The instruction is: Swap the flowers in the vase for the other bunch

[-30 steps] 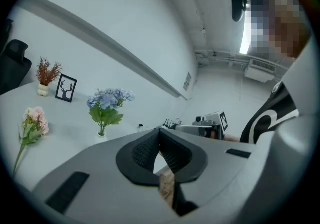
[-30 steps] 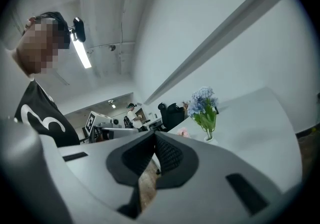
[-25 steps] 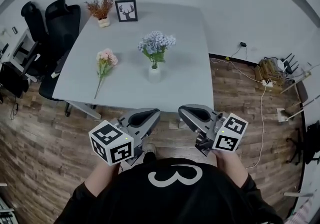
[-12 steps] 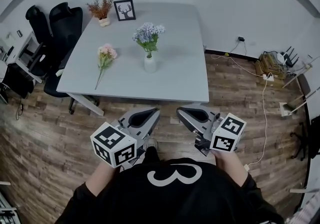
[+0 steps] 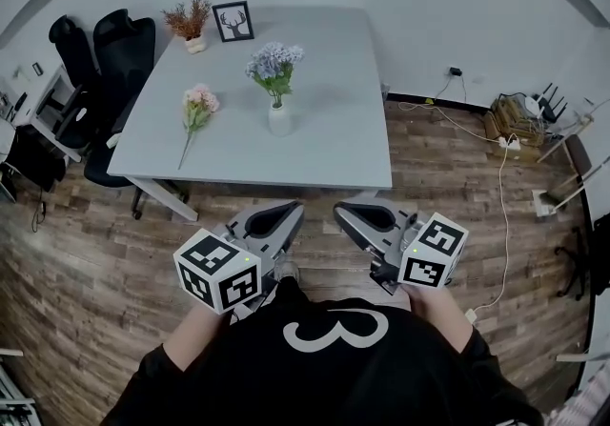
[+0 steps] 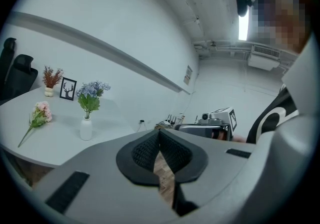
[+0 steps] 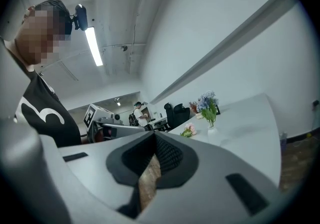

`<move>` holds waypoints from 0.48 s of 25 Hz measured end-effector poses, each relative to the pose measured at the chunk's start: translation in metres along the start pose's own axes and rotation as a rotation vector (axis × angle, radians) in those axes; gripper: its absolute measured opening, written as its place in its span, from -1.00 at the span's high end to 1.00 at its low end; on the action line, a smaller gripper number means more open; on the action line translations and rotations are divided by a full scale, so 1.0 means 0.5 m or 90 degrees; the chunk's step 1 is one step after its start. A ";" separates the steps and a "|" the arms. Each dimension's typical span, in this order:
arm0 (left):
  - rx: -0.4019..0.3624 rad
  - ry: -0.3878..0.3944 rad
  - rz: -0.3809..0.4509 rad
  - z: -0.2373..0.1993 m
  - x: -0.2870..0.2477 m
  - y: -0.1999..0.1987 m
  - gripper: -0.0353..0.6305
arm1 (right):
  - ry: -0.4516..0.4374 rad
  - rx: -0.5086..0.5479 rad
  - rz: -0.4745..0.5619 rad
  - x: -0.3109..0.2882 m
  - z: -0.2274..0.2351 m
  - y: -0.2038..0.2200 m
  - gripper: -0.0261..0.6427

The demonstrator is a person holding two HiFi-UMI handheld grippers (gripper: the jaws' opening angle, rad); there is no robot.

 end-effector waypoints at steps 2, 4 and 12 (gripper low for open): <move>0.003 0.003 -0.003 0.008 -0.002 0.008 0.86 | 0.005 -0.001 0.000 0.012 -0.001 0.006 0.90; -0.001 0.006 -0.006 0.018 -0.006 0.012 0.86 | 0.010 -0.002 0.000 0.024 -0.002 0.009 0.90; -0.003 0.019 -0.012 0.052 -0.006 0.020 0.86 | 0.018 0.001 0.007 0.052 -0.014 0.006 0.90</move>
Point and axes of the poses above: the fingertips, and each gripper's own axes: x backward along the fingers, z to its right, y out of its underside, the point moved 1 cm from there along x, backward along the fingers, and after that the axes turned 8 degrees about z, right-handed, at the moved point
